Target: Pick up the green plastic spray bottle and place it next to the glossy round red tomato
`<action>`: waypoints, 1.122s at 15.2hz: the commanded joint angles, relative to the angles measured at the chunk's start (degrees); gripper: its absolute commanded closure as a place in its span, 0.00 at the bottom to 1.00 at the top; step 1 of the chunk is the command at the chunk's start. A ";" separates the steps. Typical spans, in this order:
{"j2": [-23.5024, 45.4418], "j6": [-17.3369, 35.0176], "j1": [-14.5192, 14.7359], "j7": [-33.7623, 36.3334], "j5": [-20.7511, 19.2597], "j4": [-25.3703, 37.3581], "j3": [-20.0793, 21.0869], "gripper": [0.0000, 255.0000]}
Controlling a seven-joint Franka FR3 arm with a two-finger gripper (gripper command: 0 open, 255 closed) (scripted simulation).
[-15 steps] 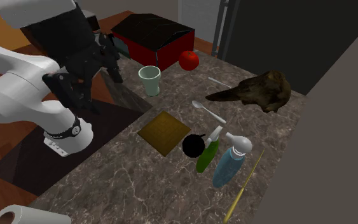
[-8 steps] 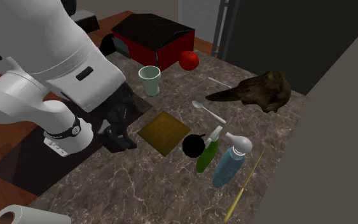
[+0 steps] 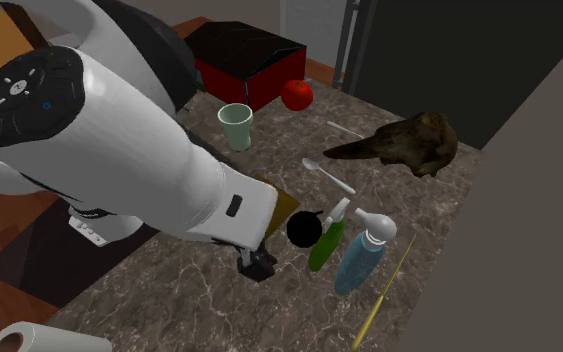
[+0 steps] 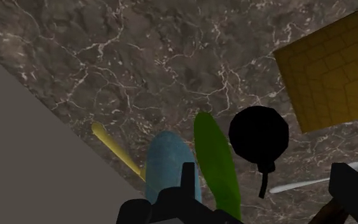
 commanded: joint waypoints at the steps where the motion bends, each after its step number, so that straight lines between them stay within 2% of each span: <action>1: 4.78 2.01 4.12 -9.57 5.76 1.64 -3.90 0.00; 4: 13.46 2.08 9.65 -24.69 17.19 5.89 -8.87 0.00; 6: 19.91 0.31 11.46 -34.82 25.51 9.41 -10.43 0.00; 8: 26.23 -2.33 10.96 -43.78 32.82 13.23 -9.79 0.00; 10: 31.97 -5.13 9.42 -51.20 38.46 17.15 -8.05 0.00; 17: 36.24 -3.51 8.61 -54.16 43.30 18.01 -5.39 0.00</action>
